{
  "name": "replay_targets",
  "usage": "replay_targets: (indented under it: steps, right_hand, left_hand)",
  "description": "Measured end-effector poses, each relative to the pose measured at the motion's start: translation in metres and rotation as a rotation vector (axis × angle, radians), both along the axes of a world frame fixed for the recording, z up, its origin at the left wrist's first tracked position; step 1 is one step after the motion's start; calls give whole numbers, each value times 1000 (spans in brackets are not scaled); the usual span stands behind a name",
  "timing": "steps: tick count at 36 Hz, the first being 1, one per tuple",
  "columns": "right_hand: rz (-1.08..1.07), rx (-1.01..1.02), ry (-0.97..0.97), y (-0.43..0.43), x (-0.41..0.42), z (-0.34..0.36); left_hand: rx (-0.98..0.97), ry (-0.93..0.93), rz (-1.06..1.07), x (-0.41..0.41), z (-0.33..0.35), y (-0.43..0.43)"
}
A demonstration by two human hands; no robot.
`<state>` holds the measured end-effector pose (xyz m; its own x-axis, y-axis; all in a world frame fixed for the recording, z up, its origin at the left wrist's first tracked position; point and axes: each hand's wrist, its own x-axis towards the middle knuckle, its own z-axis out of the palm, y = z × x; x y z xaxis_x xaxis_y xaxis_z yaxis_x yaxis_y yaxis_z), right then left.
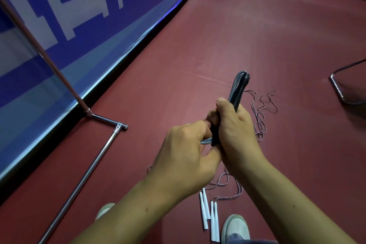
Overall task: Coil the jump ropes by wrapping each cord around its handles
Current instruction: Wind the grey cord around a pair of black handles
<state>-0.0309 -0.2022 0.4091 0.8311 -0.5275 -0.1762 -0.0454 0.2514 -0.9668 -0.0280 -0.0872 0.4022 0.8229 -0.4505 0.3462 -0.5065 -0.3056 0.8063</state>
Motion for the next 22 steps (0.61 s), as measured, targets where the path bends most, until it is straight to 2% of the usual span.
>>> replay_targets:
  steps: [10, 19, 22]
  right_hand:
    - [75, -160, 24, 4, -1, 2]
    - [175, -98, 24, 4, -2, 5]
    - [171, 58, 74, 3, 1, 7]
  left_hand:
    - [46, 37, 106, -3, 3, 1]
    - [60, 128, 118, 1, 5, 7]
    - [71, 196, 123, 5, 3, 10]
